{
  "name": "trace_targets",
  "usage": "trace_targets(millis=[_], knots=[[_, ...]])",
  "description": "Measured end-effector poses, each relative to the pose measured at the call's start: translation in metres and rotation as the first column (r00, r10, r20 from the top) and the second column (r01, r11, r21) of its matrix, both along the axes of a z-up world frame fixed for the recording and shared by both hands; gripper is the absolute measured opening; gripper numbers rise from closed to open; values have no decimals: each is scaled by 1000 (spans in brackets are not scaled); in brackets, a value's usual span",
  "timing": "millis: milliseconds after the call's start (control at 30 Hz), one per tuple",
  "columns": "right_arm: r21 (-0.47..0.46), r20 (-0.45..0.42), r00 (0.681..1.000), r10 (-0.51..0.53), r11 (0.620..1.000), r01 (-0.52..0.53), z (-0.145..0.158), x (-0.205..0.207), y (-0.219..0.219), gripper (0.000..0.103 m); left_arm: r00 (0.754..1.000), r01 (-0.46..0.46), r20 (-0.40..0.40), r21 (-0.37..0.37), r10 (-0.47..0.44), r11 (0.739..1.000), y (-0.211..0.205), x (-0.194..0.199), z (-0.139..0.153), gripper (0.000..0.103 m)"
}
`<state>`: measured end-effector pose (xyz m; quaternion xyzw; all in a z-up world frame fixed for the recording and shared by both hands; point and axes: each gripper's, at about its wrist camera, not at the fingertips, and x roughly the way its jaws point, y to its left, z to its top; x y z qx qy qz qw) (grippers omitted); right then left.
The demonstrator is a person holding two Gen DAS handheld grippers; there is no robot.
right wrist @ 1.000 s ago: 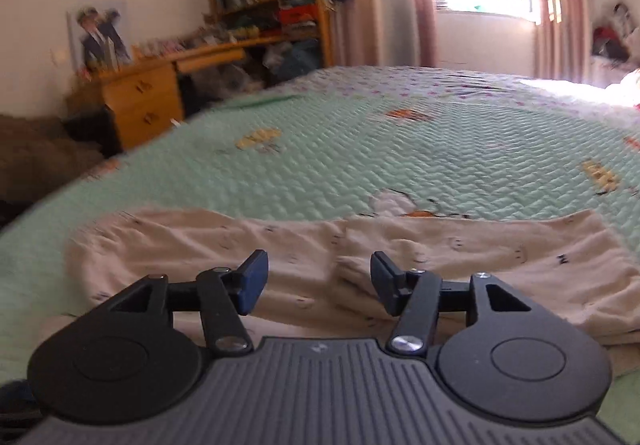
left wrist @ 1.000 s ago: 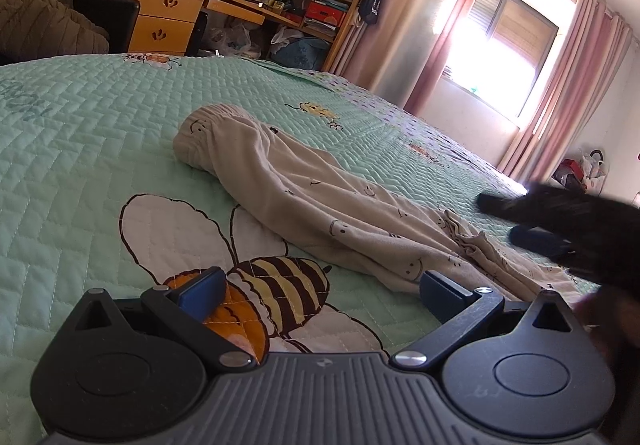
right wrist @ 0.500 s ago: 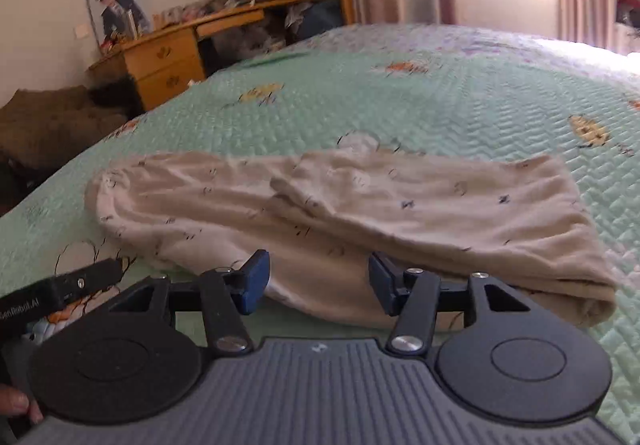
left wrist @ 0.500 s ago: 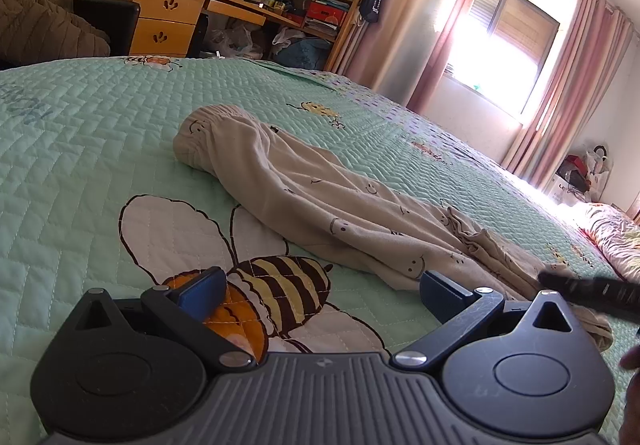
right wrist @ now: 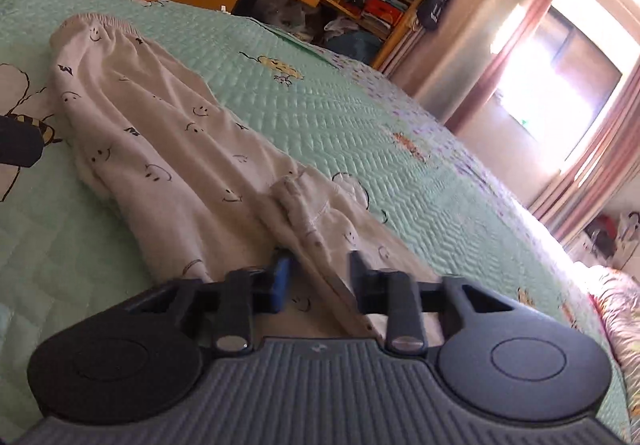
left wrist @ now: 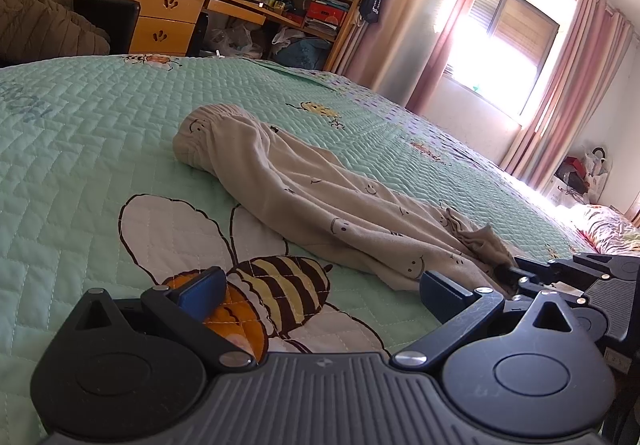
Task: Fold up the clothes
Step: 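Lay the folded leg end on the pants and open the right gripper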
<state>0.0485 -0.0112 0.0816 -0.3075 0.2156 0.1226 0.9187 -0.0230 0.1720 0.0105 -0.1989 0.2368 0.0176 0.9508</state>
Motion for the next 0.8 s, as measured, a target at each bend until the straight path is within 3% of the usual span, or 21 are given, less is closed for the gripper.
trace_targets(millis=[33,300,367,433,500,567,667,700,767,800], knots=[[-16,15,1000,15,1000,-14,0,-4,1,8,1000,0,-1,0,0,1000,0,0,0,102],[17,-18,998,53,998,-53,-7,-19,0,8,1000,-1,-2,2,1,1000,0,1,-1,102],[15,-10,999,46,999,-46,-8,-23,2,12,1000,-1,-3,5,1,1000,-1,1,-1,102],[59,-5,1000,28,998,-27,-1,-26,-5,33,1000,-1,-3,4,1,1000,0,1,-1,102],[207,-2,1000,2,978,-2,17,-29,-28,50,1000,-2,-3,4,2,1000,0,2,-2,102],[386,-7,999,-35,922,34,32,-33,-60,52,1000,-2,-6,11,3,1000,-1,3,-2,102],[558,-91,973,-214,798,228,35,-23,-117,52,1000,-3,-6,12,3,1000,-1,3,-2,102],[593,-164,952,-257,746,304,29,-17,-135,52,1000,-3,-5,11,3,1000,-1,3,-2,102],[608,-325,909,-261,678,412,12,-10,-157,52,1000,-3,-6,12,3,1000,-1,3,-2,102],[605,-338,911,-237,686,404,7,-15,-158,51,1000,-3,-5,12,3,1000,-1,3,-2,102]])
